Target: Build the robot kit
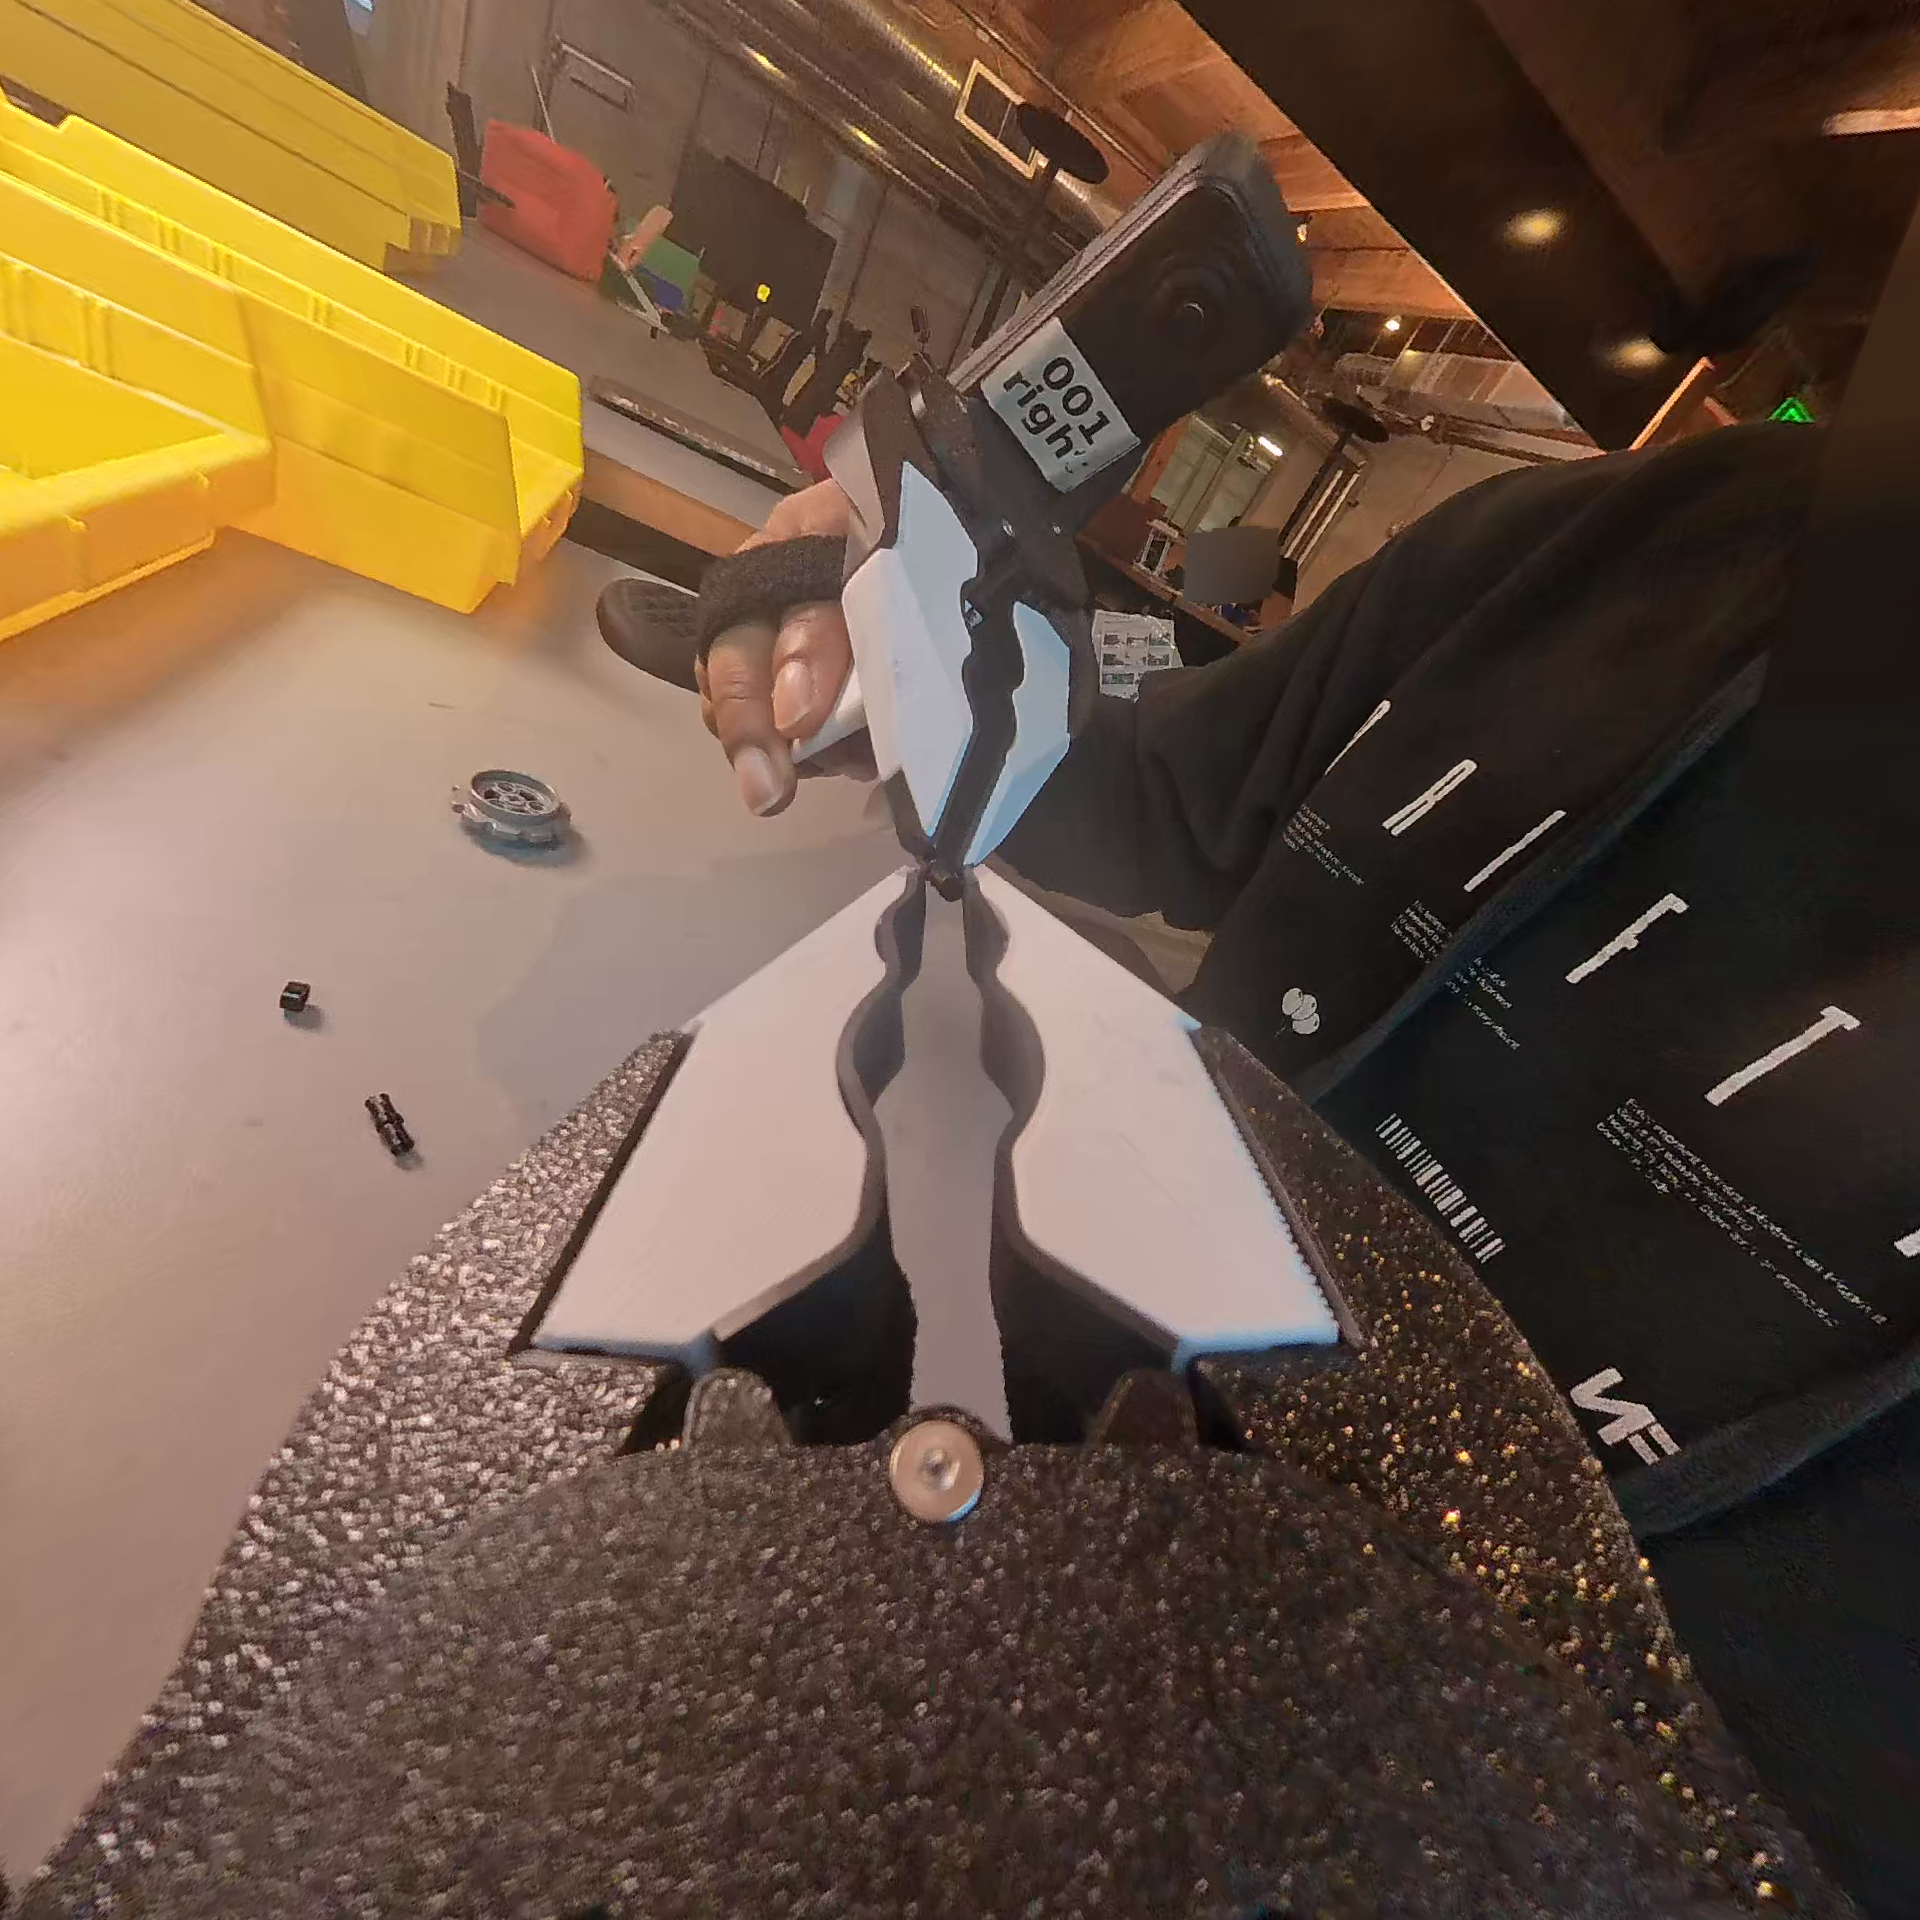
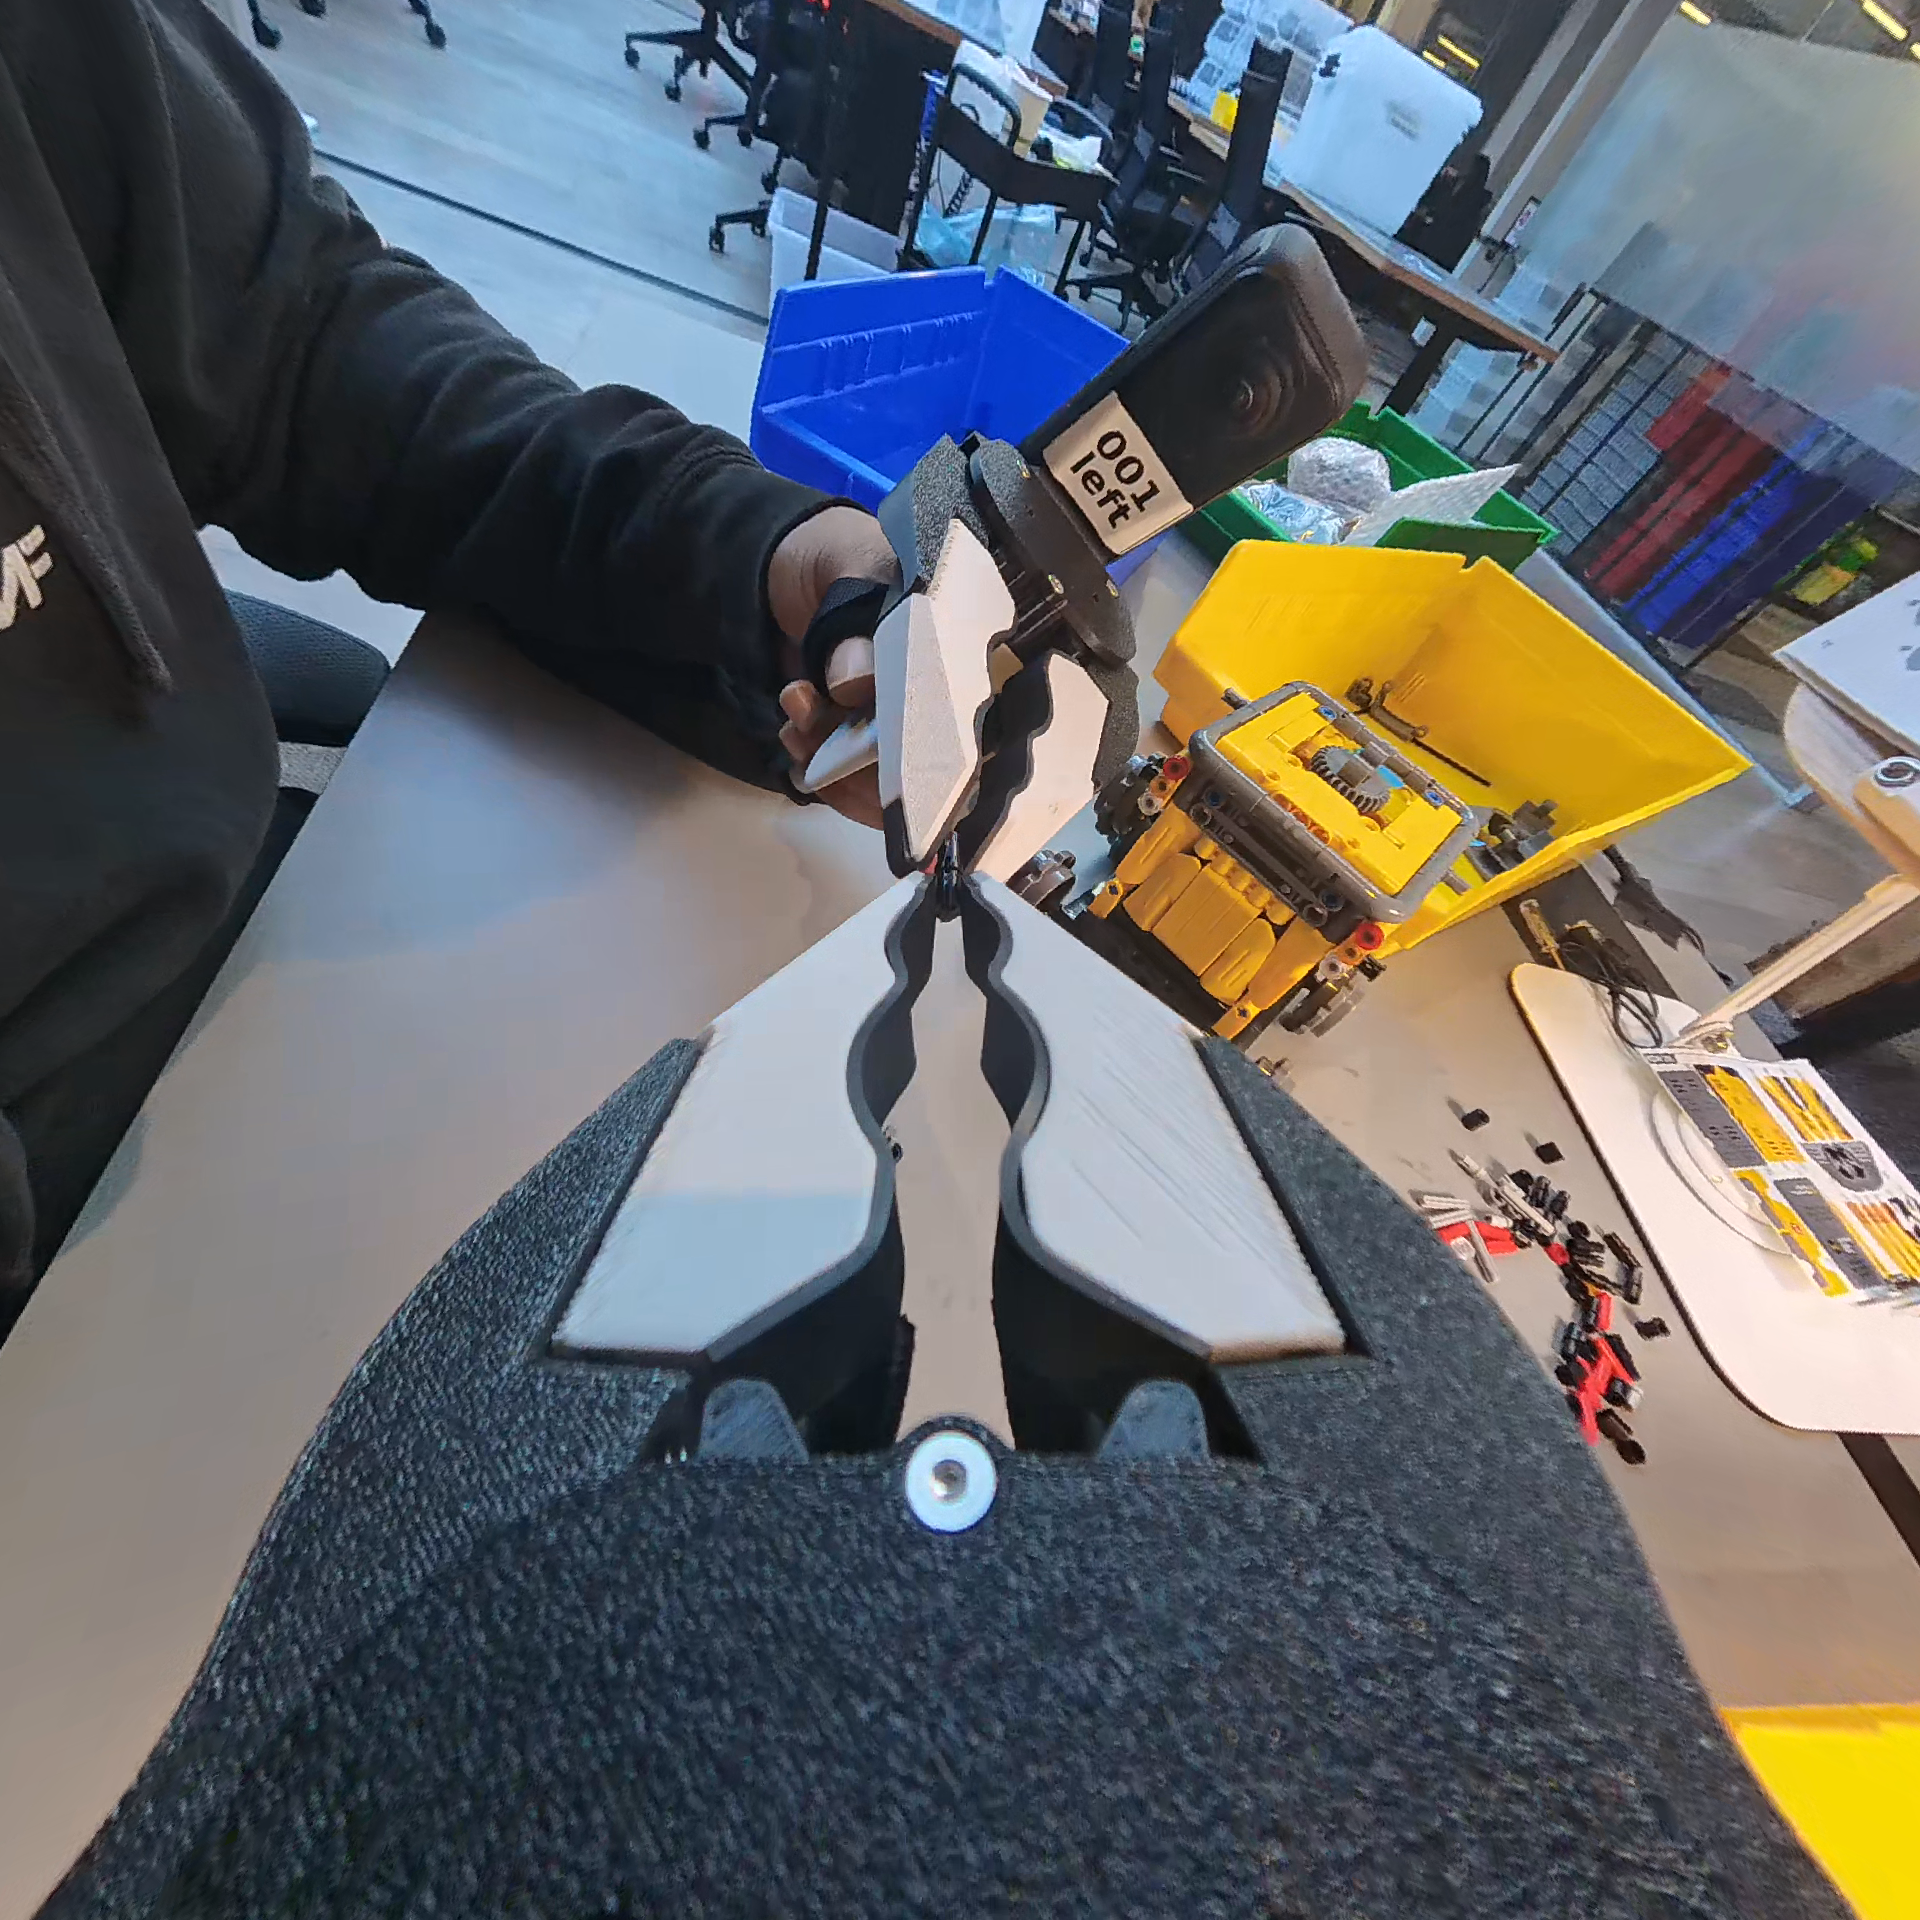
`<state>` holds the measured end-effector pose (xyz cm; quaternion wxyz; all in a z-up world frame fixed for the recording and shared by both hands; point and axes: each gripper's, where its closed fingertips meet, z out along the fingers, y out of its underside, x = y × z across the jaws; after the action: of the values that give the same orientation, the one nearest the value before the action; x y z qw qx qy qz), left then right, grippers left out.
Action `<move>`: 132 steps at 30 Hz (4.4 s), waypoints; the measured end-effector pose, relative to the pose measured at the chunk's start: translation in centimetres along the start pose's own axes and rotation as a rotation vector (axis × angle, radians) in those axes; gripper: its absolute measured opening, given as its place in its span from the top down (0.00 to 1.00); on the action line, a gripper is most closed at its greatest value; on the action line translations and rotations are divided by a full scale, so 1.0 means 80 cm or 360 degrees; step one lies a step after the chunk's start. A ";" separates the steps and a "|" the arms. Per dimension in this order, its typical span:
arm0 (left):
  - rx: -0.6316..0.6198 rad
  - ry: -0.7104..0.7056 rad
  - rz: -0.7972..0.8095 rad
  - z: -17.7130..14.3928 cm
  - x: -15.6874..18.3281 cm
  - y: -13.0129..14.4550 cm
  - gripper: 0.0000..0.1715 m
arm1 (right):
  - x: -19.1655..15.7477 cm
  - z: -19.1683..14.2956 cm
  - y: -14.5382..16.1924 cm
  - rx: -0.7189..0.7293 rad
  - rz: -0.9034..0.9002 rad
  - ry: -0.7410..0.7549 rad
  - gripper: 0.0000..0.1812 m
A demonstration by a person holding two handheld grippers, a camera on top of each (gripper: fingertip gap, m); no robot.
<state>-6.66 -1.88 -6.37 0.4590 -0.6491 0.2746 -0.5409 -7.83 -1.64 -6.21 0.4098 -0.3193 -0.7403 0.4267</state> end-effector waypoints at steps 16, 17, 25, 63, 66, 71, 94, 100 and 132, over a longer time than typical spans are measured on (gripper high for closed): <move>-0.0018 0.0030 -0.0092 0.001 -0.004 0.008 0.97 | -0.003 0.001 0.009 0.0003 0.0041 0.0005 0.97; -0.0021 0.0025 -0.0085 0.002 -0.005 0.008 0.97 | -0.003 0.001 0.009 0.0005 0.0045 0.0007 0.97; 0.0008 0.0011 -0.0078 0.000 -0.006 0.005 0.97 | 0.001 0.001 0.008 0.0054 0.0089 0.0038 0.97; -0.0715 -0.0580 0.0310 -0.005 -0.075 0.087 0.94 | 0.040 -0.015 0.080 -0.0055 0.0254 0.0175 0.97; -0.0852 -0.0582 0.0479 0.001 -0.075 0.103 0.96 | 0.041 -0.013 0.089 -0.0059 0.0289 0.0178 0.97; -0.1066 -0.0601 0.0767 -0.008 -0.077 0.121 1.00 | 0.042 -0.013 0.098 -0.0103 0.0278 0.0185 0.97; -0.0775 -0.0800 0.1150 0.008 -0.078 0.068 0.99 | 0.003 -0.002 0.177 -0.0754 0.0126 0.0030 0.98; -0.0423 -0.0796 0.1062 0.014 -0.066 0.029 0.99 | 0.002 -0.001 0.179 -0.0781 0.0093 0.0044 0.97; -0.0326 -0.0462 0.0530 0.007 -0.052 0.035 0.86 | 0.011 -0.001 0.077 -0.0239 0.0468 -0.0087 0.96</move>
<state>-6.84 0.60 -10.71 0.5084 -0.7090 0.3623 -0.3280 -7.37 1.76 -11.38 0.2975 -0.4422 -0.7264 0.4340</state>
